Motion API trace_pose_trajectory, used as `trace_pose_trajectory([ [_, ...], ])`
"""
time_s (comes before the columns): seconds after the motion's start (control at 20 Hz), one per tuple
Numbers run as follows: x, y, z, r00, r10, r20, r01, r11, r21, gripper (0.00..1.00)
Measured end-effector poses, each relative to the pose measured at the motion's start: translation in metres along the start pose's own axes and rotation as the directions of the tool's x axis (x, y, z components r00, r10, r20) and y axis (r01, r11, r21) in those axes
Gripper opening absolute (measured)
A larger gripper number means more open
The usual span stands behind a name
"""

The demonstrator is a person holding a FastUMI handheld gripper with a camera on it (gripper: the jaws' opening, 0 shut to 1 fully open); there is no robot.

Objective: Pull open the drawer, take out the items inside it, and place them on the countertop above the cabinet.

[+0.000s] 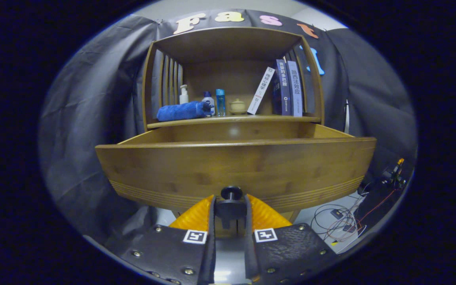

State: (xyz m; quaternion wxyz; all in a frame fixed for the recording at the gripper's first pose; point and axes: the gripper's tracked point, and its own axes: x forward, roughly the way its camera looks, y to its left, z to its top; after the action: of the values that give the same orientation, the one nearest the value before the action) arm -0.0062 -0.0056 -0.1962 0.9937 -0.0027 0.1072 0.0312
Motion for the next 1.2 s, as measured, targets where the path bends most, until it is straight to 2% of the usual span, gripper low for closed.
trace_pose_trajectory([
  [0.05, -0.002, 0.002, -0.002, 1.0, 0.005, -0.016, -0.005, 1.0, 0.009, 0.36],
  [0.2, -0.014, 0.02, 0.012, 0.997, 0.076, -0.034, -0.073, 0.996, 0.059, 0.73],
  [0.3, -0.024, 0.013, 0.035, 0.999, 0.038, -0.015, -0.037, 0.999, 0.022, 0.98],
  [0.6, -0.026, 0.023, 0.113, 0.997, 0.067, 0.035, -0.064, 0.995, -0.074, 0.99],
  [0.7, -0.006, 0.015, 0.122, 0.999, 0.041, -0.014, -0.043, 0.994, -0.105, 0.99],
  [0.85, 0.032, 0.006, 0.115, 0.985, 0.03, -0.173, -0.049, 0.993, -0.11, 0.99],
  [1.0, 0.071, -0.004, 0.094, 0.929, 0.021, -0.371, -0.04, 0.998, -0.045, 1.0],
  [1.1, 0.091, -0.005, 0.081, 0.888, 0.016, -0.46, -0.022, 1.0, -0.009, 1.0],
  [1.2, 0.103, -0.005, 0.068, 0.827, -0.011, -0.562, 0.033, 0.999, 0.029, 0.99],
])
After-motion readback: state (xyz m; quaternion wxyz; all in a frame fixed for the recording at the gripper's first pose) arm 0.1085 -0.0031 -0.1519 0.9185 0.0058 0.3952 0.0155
